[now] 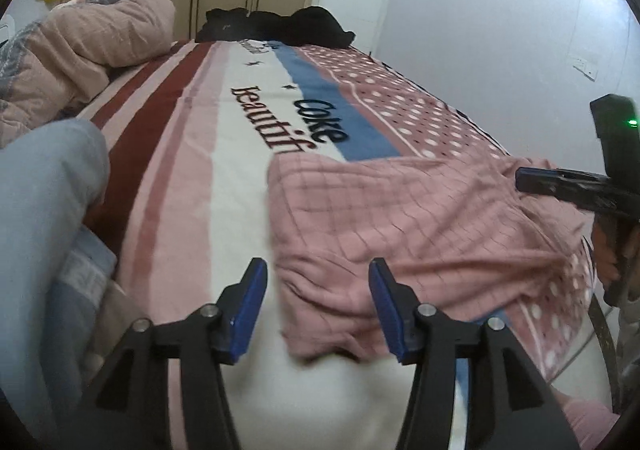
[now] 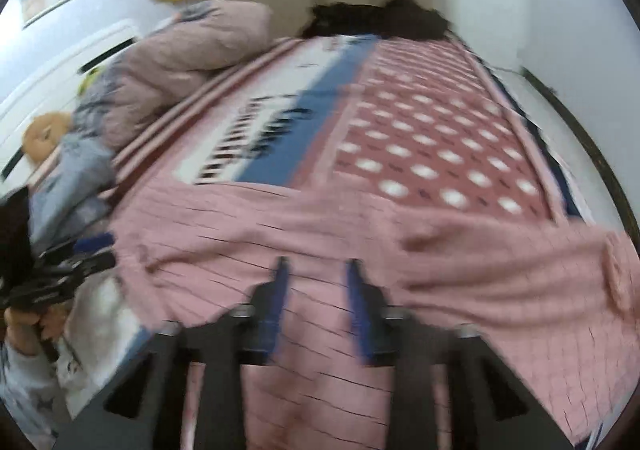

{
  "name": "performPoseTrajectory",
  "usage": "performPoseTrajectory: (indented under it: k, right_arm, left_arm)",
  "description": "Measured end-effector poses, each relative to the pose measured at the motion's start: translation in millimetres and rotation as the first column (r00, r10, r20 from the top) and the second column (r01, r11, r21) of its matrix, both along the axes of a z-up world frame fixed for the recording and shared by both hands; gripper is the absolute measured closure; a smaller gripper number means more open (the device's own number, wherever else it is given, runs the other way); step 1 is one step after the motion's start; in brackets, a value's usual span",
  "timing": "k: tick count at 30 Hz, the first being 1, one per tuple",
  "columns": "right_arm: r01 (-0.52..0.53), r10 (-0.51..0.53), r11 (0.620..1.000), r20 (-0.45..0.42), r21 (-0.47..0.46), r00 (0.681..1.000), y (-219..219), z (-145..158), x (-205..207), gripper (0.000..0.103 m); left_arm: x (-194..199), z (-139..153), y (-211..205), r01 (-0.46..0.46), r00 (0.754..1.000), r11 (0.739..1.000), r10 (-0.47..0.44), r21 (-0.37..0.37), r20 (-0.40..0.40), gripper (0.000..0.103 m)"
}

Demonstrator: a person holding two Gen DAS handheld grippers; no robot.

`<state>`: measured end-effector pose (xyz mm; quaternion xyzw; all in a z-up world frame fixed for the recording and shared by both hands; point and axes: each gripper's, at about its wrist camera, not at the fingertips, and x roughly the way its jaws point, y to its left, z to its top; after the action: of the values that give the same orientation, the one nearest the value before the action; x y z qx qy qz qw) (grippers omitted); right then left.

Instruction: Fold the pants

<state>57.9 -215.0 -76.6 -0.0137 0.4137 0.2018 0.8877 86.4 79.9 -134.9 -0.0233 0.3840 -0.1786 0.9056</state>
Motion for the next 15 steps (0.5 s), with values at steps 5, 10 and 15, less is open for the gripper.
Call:
performPoseTrajectory:
  k: [5,10,15]
  right_arm:
    - [-0.214,0.215,0.977,-0.064,0.014,0.974,62,-10,26,0.058]
    - [-0.294,0.293,0.956,-0.132,0.007,0.947,99,-27,63,0.058]
    - [-0.34,0.338,0.94,-0.159,0.015,0.927,131,-33,106,0.051]
  left_arm:
    - [29,-20,11,0.047,0.996,0.989,-0.057,-0.138,-0.067,0.046]
    - [22,-24,4,0.067,0.996,0.993,-0.072,-0.101,-0.05,0.075]
    - [6,-18,7,0.077,0.997,0.994,-0.079,-0.081,-0.021,0.086]
